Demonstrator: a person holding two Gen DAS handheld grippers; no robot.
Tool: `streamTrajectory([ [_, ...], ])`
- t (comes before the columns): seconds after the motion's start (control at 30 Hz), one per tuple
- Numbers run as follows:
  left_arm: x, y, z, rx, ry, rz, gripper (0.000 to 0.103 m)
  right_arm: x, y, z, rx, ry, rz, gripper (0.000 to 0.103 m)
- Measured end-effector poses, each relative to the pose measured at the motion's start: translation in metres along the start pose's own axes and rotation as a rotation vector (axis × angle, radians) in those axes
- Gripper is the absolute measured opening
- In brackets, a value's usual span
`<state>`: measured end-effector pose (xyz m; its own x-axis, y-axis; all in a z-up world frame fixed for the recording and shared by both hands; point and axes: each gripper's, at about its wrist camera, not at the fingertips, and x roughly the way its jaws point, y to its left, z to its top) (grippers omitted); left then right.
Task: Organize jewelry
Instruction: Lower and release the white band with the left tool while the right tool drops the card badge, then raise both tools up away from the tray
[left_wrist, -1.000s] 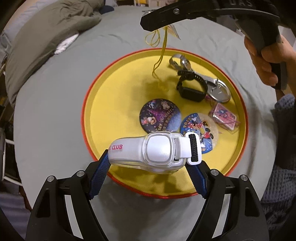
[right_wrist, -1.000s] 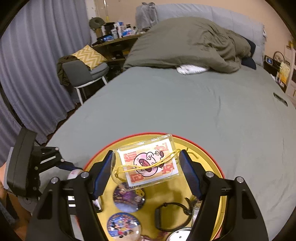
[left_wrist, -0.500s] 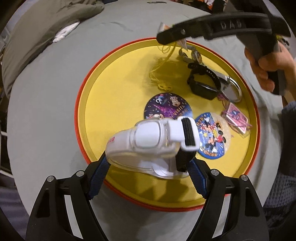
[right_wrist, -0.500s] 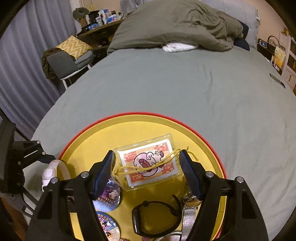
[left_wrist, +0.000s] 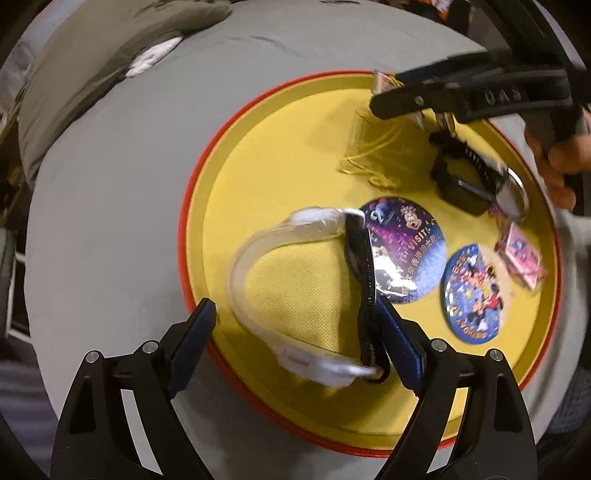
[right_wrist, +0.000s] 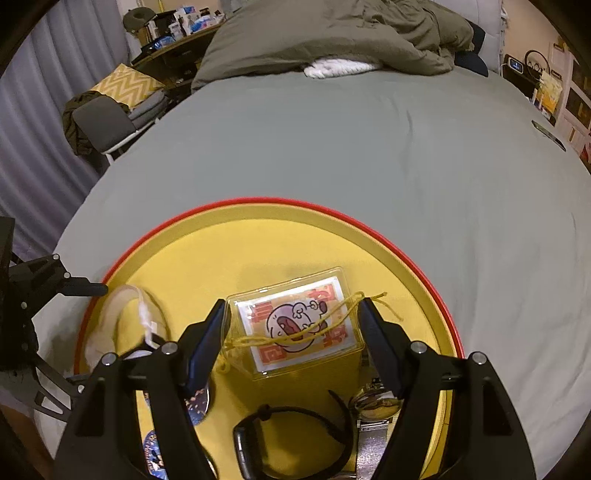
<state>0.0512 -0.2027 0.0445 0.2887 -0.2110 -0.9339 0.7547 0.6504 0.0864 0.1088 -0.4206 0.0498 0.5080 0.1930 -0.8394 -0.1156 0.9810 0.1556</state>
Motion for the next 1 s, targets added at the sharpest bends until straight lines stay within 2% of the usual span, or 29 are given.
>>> streamTrajectory([
  [0.3,0.005,0.002,0.004,-0.012,-0.002,0.028,0.084,0.012,0.004,-0.002,-0.025,0.039,-0.055,0.067],
  [0.5,0.011,-0.005,0.008,-0.008,-0.005,0.092,0.085,0.014,0.008,-0.003,-0.044,0.045,-0.072,0.068],
  [0.73,0.01,-0.003,0.01,-0.011,-0.011,0.093,0.086,0.016,0.009,0.001,-0.044,0.053,-0.083,0.07],
  [0.87,0.006,-0.005,0.008,-0.009,-0.027,0.103,0.09,0.016,0.009,0.001,-0.038,0.058,-0.088,0.072],
  [0.93,0.002,-0.005,0.007,-0.017,-0.038,0.107,0.091,0.015,0.008,0.002,-0.03,0.06,-0.09,0.078],
  [1.0,-0.004,-0.003,0.008,-0.032,-0.057,0.116,0.095,0.013,0.005,0.003,-0.015,0.056,-0.086,0.078],
])
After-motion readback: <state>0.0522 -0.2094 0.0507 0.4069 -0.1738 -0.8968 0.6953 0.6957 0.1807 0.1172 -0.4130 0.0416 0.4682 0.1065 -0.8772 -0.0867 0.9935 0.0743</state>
